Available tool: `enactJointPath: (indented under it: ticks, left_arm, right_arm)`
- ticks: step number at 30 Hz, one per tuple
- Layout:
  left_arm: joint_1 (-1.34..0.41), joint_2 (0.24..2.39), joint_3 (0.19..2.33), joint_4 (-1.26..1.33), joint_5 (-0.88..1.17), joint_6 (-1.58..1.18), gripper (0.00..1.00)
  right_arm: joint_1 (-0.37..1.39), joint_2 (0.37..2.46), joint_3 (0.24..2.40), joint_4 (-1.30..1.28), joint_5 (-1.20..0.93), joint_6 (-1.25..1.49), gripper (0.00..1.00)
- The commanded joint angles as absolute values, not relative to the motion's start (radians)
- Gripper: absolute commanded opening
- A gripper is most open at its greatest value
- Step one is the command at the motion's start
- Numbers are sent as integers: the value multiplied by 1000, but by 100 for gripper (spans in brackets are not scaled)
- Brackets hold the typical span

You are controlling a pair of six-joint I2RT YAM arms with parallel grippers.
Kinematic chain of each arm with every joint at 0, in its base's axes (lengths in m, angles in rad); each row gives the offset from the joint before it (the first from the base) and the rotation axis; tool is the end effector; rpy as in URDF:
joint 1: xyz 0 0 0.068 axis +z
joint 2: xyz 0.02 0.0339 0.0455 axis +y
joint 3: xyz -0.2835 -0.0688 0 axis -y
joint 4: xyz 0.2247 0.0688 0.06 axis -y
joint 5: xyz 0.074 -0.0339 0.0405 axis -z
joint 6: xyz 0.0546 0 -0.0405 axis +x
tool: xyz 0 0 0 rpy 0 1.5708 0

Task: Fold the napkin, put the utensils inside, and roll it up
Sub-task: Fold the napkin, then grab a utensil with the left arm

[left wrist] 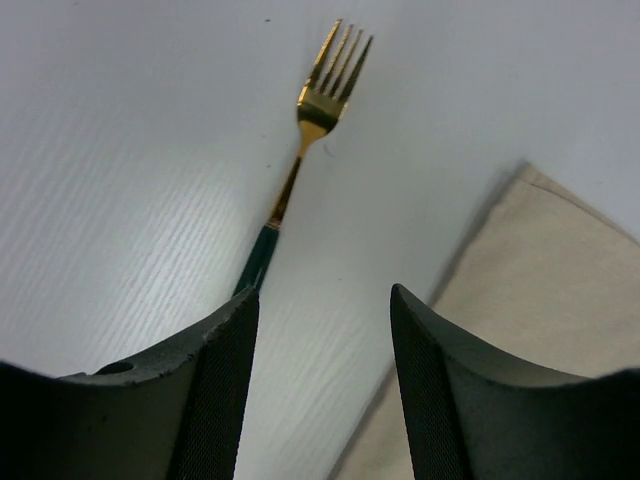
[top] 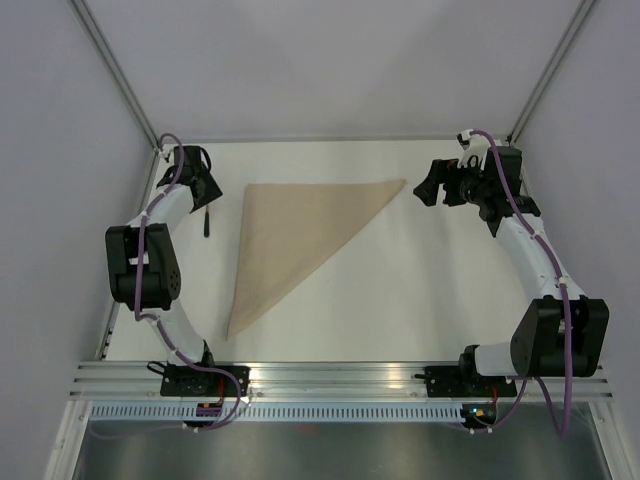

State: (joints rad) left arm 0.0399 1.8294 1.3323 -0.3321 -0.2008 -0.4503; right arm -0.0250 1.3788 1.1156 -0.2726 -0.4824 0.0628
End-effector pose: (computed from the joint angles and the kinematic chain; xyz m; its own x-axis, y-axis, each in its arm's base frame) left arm 0.4040 0.0270 0.2391 -0.5878 -0.4503 -0.6721 -0.4771 0.8639 -0.1616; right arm 0.3042 0.0177 0.3288 -0.5330 0.0689 -0.8433 -0.3439 0.8930 0.2903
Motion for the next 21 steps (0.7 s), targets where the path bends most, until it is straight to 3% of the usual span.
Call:
enactJointPath:
  ticks: [1,21]
  left_arm:
    - [64,1795,1316,-379,-270,-388,60]
    - [72,2013,1422,-454,-255,-319,50]
  right_arm:
    - [-20,1370,1155,-284,-502,74,96]
    - [-21,1359,1151,-287,-508,81,95]
